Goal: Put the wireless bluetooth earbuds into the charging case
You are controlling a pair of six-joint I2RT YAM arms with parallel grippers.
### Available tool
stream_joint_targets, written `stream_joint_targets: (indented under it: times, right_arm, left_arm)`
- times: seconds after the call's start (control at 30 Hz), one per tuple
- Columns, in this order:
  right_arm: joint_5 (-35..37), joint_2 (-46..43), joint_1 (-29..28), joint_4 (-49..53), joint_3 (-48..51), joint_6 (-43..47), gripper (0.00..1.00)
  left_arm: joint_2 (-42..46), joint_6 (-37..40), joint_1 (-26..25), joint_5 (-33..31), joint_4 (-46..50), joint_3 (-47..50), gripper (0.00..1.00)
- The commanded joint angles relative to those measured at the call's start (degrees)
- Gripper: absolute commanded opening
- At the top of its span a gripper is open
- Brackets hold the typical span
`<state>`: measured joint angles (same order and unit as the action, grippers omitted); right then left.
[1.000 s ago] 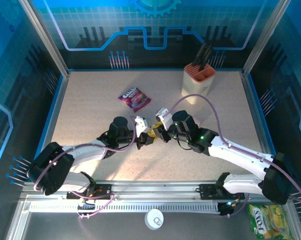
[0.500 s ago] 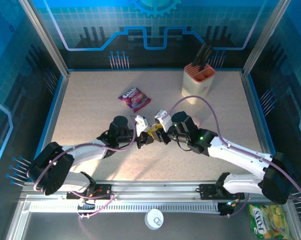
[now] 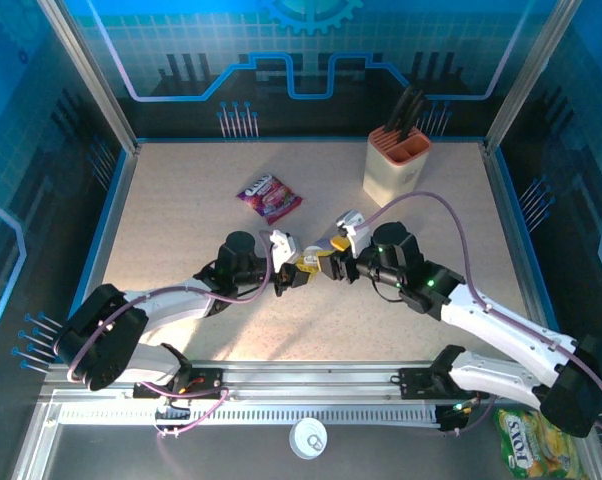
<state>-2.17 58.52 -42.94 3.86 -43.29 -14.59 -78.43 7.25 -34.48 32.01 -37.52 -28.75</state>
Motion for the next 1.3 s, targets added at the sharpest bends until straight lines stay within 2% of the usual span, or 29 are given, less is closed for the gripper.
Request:
stream_joint_targets:
  times: [0.0, 0.23, 0.57, 0.97, 1.1, 1.27]
  right_arm:
    - [0.4, 2.0, 1.6, 2.4, -3.8, -5.7, 0.48]
    - [3.9, 12.6, 2.0, 16.5, -16.8, -5.4, 0.4]
    - [-7.8, 22.6, 4.4, 26.0, -24.7, -2.9, 0.35]
    - [-15.5, 16.9, 4.4, 27.1, -20.3, -0.6, 0.31]
    - [-15.1, 14.4, 4.8, 26.7, -19.7, -0.5, 0.31]
    - [-15.2, 8.8, 6.8, 22.1, -16.3, 3.4, 0.37]
  left_arm:
    - [-0.1, 3.1, -0.6, 0.7, 0.2, -1.2, 0.17]
    - [0.7, 4.6, -1.1, -0.1, -0.4, -0.5, 0.17]
    - [1.8, 3.3, -1.3, -2.0, -3.7, 1.0, 0.18]
    - [1.6, 0.9, -1.2, -3.4, -4.4, 0.6, 0.18]
    - [2.1, 0.0, -1.2, -4.4, -2.4, 0.0, 0.18]
    - [3.4, -0.6, -1.1, 1.3, 0.5, -0.5, 0.2]
